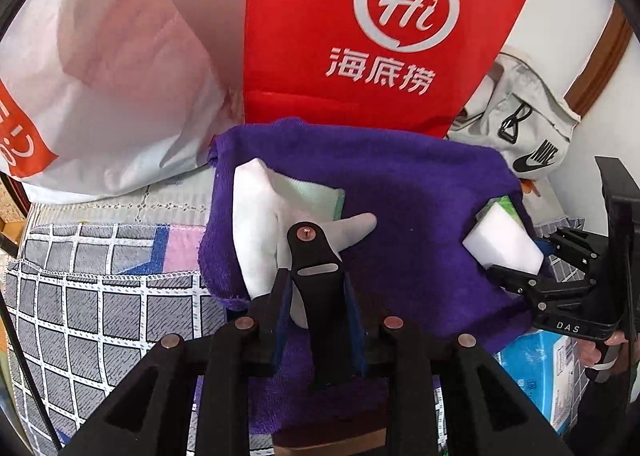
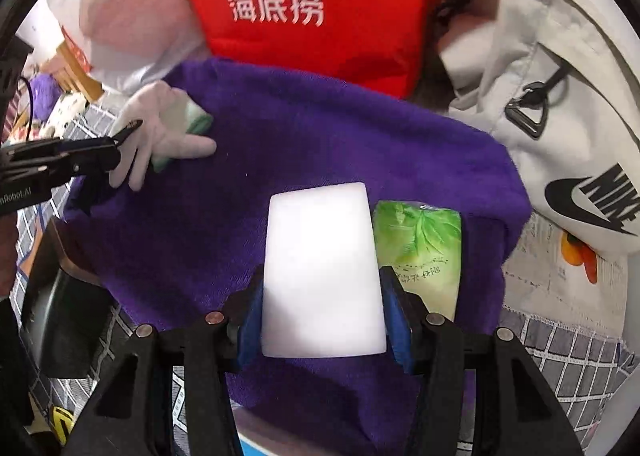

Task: Organize soft objects
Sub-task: 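Lower the sponge onto the purple towel and open the right tool, then move both tools back toward the remaining items on the bed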

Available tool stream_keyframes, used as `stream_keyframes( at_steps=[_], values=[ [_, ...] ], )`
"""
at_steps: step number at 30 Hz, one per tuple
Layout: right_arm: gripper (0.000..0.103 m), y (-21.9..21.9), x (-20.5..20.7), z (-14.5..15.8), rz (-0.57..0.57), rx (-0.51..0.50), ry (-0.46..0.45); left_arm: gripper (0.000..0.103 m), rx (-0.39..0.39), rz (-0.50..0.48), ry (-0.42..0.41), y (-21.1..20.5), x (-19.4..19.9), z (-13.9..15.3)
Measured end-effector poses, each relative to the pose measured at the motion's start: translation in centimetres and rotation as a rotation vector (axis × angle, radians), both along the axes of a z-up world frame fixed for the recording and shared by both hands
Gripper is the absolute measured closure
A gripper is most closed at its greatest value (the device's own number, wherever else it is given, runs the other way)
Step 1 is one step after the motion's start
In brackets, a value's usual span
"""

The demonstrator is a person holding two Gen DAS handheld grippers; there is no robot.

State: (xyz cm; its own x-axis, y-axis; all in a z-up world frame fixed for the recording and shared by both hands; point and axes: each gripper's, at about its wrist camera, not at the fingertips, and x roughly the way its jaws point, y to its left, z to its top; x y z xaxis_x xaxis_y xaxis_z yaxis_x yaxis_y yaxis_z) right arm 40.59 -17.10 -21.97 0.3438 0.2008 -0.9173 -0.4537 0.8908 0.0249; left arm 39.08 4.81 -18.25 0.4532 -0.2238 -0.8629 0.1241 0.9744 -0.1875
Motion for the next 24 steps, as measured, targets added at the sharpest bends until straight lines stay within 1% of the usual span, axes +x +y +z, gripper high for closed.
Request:
stream_keyframes(
  at_steps=[1, 2, 3, 4, 5, 6, 7, 8, 9, 13, 16, 20, 24],
  values=[
    [0.049, 0.1, -0.1, 0.0, 0.008, -0.005, -0.007, 0.076, -0.001, 0.0, 0.001, 0.1, 0.0, -0.1],
    [0.045, 0.1, -0.2, 0.0, 0.009, -0.002, -0.015, 0.076, -0.002, -0.002, 0.002, 0.0, 0.0, -0.2],
    [0.039, 0.1, -0.2, 0.0, 0.004, 0.006, -0.016, 0.076, -0.003, -0.006, 0.004, 0.0, 0.1, -0.2],
    [0.037, -0.1, -0.2, 0.1, -0.004, 0.016, -0.019, 0.076, -0.006, -0.008, 0.006, -0.1, 0.2, -0.3],
    [0.031, -0.3, -0.2, 0.2, -0.012, 0.026, -0.027, 0.075, -0.012, -0.009, 0.007, -0.1, 0.2, -0.3],
    [0.027, -0.4, -0.3, 0.5, -0.015, 0.031, -0.045, 0.068, -0.019, -0.007, 0.01, 0.0, 0.2, -0.2],
    [0.027, -0.4, -0.3, 0.8, -0.017, 0.031, -0.064, 0.057, -0.025, -0.006, 0.011, 0.1, 0.1, -0.2],
    [0.026, -0.5, -0.5, 1.3, -0.021, 0.035, -0.087, 0.054, -0.036, -0.007, 0.006, 0.2, 0.0, 0.0],
    [0.026, -0.8, -0.5, 1.7, -0.024, 0.041, -0.094, 0.053, -0.044, -0.008, -0.003, 0.3, -0.3, 0.2],
    [0.026, -1.2, -1.0, 3.2, -0.053, 0.065, -0.118, 0.052, -0.022, 0.006, -0.026, 0.6, -1.3, 1.3],
    [0.026, -2.1, -2.6, 5.0, -0.077, 0.087, -0.154, 0.051, -0.016, 0.02, -0.042, 0.9, -2.4, 2.3],
    [0.026, -3.0, -5.8, 7.4, -0.107, 0.158, -0.19, 0.051, -0.002, 0.074, -0.092, 1.9, -5.3, 3.7],
    [0.026, -3.0, -9.9, 8.9, -0.132, 0.218, -0.194, 0.051, -0.024, 0.118, -0.11, 3.2, -8.7, 4.7]
  ],
)
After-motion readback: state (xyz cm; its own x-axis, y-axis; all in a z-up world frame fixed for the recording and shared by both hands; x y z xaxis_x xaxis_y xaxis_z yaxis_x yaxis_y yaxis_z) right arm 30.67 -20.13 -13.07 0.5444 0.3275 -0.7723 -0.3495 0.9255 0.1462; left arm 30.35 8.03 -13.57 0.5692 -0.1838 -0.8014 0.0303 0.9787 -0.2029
